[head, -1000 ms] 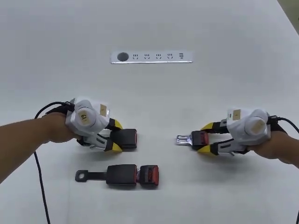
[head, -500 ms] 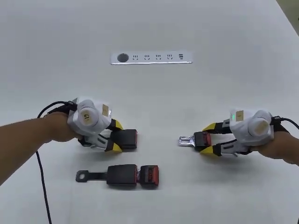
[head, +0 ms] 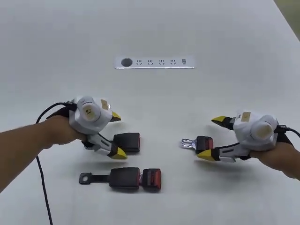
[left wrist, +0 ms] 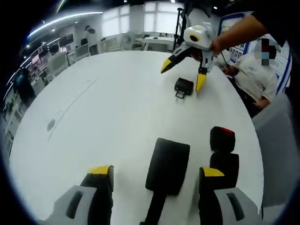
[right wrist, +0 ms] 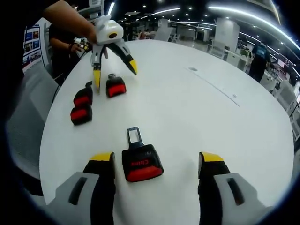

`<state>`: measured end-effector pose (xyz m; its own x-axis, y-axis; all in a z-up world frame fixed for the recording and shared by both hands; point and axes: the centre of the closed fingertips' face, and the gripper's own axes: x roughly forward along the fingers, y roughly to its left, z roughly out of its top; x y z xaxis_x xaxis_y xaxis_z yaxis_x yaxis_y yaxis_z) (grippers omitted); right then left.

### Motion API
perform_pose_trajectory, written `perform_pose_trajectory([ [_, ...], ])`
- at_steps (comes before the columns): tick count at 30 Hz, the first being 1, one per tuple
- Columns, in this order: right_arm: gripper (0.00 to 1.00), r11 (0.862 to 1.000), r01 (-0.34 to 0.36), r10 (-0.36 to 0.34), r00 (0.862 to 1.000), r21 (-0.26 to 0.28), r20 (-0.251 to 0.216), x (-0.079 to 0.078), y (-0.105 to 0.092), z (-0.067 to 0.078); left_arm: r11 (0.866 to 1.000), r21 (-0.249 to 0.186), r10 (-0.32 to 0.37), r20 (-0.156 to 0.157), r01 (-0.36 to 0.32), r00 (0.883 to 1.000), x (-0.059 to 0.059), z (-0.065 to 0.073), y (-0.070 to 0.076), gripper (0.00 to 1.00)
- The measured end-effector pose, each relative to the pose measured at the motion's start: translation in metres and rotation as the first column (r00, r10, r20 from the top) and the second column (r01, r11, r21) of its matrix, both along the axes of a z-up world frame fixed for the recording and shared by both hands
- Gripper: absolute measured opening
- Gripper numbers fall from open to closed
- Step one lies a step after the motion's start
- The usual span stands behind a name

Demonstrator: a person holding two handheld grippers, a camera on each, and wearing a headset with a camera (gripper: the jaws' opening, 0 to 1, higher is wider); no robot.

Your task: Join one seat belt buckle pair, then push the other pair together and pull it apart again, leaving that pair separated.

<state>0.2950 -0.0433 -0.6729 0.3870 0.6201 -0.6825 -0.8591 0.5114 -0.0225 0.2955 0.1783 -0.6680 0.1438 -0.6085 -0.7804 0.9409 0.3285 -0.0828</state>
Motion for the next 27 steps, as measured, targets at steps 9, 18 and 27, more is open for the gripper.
perform_pose_trajectory([
  [9,0.82,0.984,0.154,-0.157,0.987,0.088,0.027,-0.006,0.008,0.017,0.984,-0.051,0.174,0.049,-0.172,0.984,0.003,0.02,0.017,0.91],
  [18,0.85,0.948,0.28,-0.292,0.954,0.152,0.068,-0.014,0.009,0.036,0.925,-0.139,0.361,0.033,-0.353,0.932,0.002,0.034,0.036,1.0],
  [27,0.89,0.929,0.327,-0.344,0.935,0.171,0.082,-0.034,0.016,0.048,0.892,-0.164,0.432,0.029,-0.422,0.901,-0.026,0.047,0.049,1.0],
])
